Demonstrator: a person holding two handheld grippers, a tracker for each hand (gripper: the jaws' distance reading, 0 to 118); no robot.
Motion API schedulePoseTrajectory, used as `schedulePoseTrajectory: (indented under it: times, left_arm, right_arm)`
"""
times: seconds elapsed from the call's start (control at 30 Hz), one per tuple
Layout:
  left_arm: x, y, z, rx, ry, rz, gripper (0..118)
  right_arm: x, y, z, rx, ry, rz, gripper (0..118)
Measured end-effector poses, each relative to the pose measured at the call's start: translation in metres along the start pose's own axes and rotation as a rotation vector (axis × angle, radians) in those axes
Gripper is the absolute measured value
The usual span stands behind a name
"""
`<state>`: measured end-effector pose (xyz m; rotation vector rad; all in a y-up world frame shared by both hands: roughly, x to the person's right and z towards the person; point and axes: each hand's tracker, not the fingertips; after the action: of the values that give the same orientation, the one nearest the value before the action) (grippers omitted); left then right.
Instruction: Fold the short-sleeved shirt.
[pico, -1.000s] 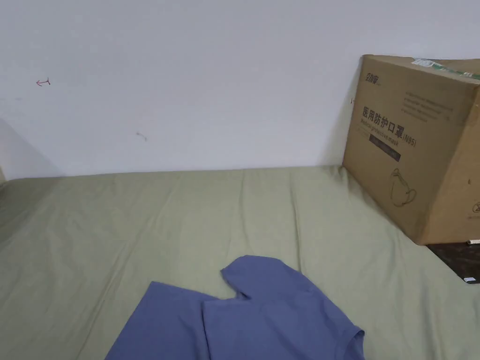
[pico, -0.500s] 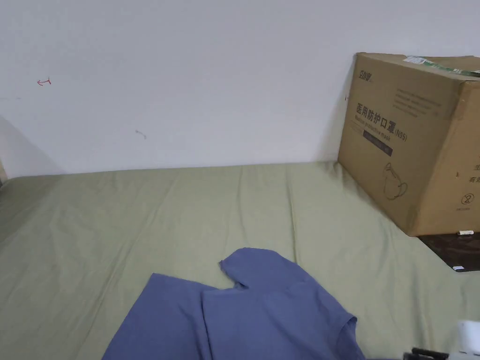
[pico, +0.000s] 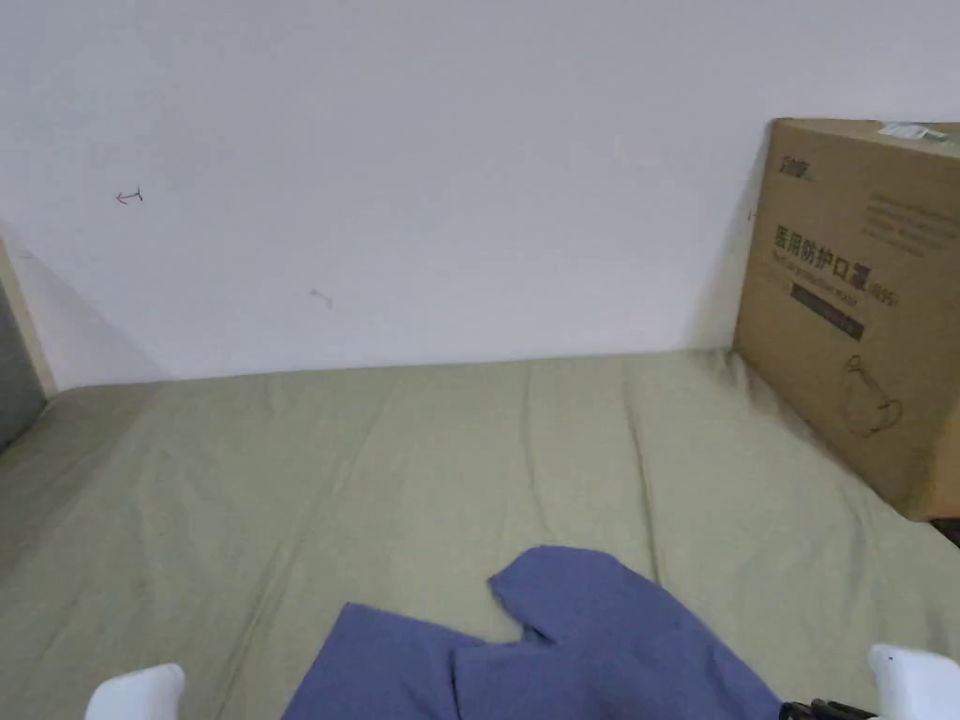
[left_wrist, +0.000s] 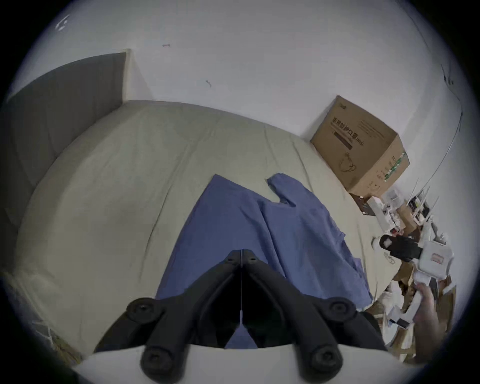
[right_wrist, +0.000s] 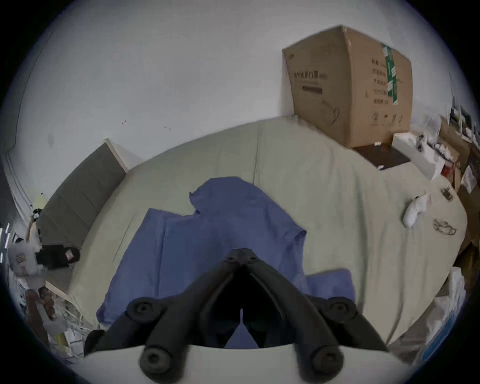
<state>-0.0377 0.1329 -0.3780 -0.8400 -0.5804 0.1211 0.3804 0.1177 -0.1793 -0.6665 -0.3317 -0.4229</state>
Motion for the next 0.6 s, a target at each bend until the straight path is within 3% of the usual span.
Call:
schedulePoseTrajectory:
  times: [0.2, 0.3, 0.33, 0.37, 0.4, 0.6]
  left_arm:
    - [-0.018, 0.103, -0.127, -0.167, -0.030, -0.151, 1]
    - [-0.034, 0.134, -0.193, -0.228, -0.022, -0.124, 12]
    - [-0.039, 0.138, -0.214, -0.253, 0.000, -0.086, 46]
    - [-0.046, 0.140, -0.237, -0.303, 0.008, -0.069, 106]
    - [-0.051, 0.141, -0.251, -0.306, -0.008, -0.066, 118]
    - [-0.060, 0.122, -0.323, -0.419, 0.114, -0.172, 114]
  right_arm:
    - [-0.008, 0.016, -0.040, -0.051, -0.001, 0.095, 0]
    - [-0.008, 0.021, -0.056, -0.073, 0.010, 0.102, 0]
    - [-0.006, 0.022, -0.061, -0.080, 0.012, 0.101, 0]
    - [-0.005, 0.022, -0.065, -0.087, 0.013, 0.099, 0]
    - [-0.003, 0.021, -0.069, -0.093, 0.014, 0.096, 0]
    - [0.016, 0.017, -0.092, -0.138, -0.005, 0.084, 0]
